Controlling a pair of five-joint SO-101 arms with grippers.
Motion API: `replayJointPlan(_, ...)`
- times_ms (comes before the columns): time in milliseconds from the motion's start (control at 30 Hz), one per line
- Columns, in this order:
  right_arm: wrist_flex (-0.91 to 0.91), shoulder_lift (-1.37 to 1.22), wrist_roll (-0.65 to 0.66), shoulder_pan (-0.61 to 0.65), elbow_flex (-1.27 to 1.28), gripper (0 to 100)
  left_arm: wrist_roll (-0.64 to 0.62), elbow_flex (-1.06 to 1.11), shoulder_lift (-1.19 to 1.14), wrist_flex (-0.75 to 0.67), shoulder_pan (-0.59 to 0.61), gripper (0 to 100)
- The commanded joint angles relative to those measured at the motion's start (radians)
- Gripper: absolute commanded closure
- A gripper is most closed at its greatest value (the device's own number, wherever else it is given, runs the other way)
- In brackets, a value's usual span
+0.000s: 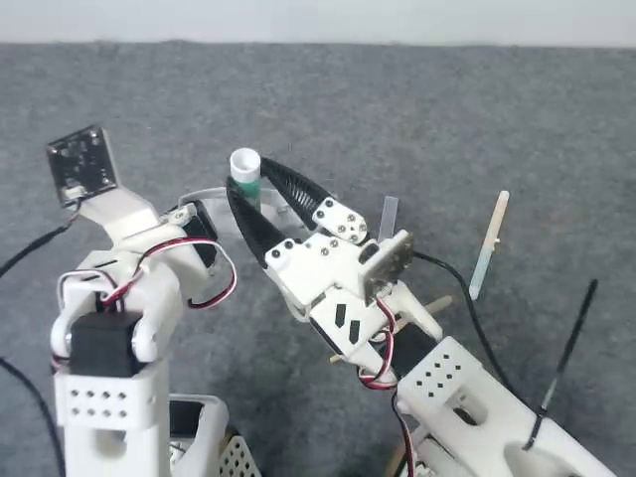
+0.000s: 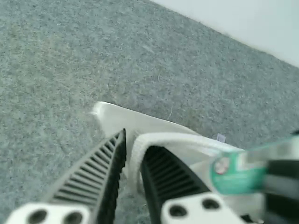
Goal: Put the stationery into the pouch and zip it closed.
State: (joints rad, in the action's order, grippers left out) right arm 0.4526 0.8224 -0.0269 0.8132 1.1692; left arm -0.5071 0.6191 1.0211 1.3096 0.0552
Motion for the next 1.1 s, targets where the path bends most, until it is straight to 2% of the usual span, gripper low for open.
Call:
replayJointPlan(0, 0.019, -0.004, 0.051, 0.002, 0.021, 99.2, -0.014, -0.015, -0.005, -0.038, 0.0, 99)
replayJointPlan(200, 0.021, 0.035, 0.252, 0.038, 0.092, 99.2, -0.014, -0.015, -0.005, -0.038, 0.0, 99)
replayJointPlan(567, 0.013, 0.096, 0.255, 0.041, 0.144, 99.1, -0.014, -0.015, -0.005, -0.037, 0.002, 99)
replayJointPlan(767, 0.01, 0.114, 0.255, 0.038, 0.152, 86.2, -0.014, -0.013, -0.005, -0.038, 0.002, 99)
replayJointPlan(1067, 0.012, 0.116, 0.258, 0.038, 0.166, 88.2, -0.014, -0.005, -0.005, -0.041, 0.002, 99)
